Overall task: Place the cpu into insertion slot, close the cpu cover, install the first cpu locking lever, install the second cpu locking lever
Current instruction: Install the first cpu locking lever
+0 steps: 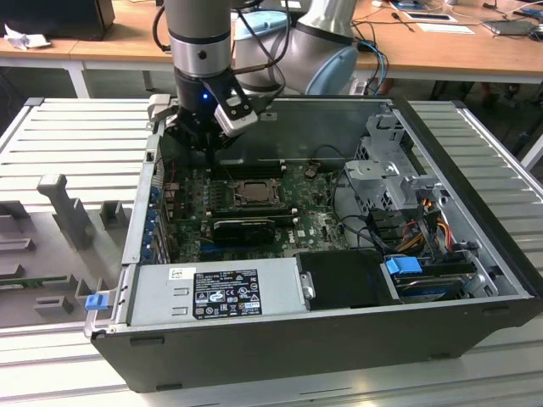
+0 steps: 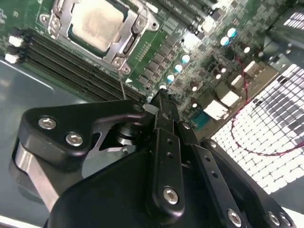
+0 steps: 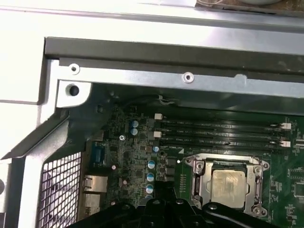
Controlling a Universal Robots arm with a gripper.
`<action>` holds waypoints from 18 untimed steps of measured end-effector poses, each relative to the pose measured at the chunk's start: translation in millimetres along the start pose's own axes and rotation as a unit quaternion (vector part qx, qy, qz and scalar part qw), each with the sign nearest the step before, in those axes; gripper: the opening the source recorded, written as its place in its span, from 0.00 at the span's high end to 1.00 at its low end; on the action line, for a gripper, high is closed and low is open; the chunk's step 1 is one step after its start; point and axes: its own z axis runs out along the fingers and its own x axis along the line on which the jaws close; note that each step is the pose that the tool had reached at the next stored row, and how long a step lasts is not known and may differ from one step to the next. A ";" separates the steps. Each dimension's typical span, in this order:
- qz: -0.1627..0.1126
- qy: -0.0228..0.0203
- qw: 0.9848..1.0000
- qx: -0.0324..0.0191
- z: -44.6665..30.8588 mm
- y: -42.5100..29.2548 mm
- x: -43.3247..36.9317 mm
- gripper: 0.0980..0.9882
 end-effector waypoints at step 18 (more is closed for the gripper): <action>0.000 0.000 1.000 0.000 5.6 17.7 -36.1 0.99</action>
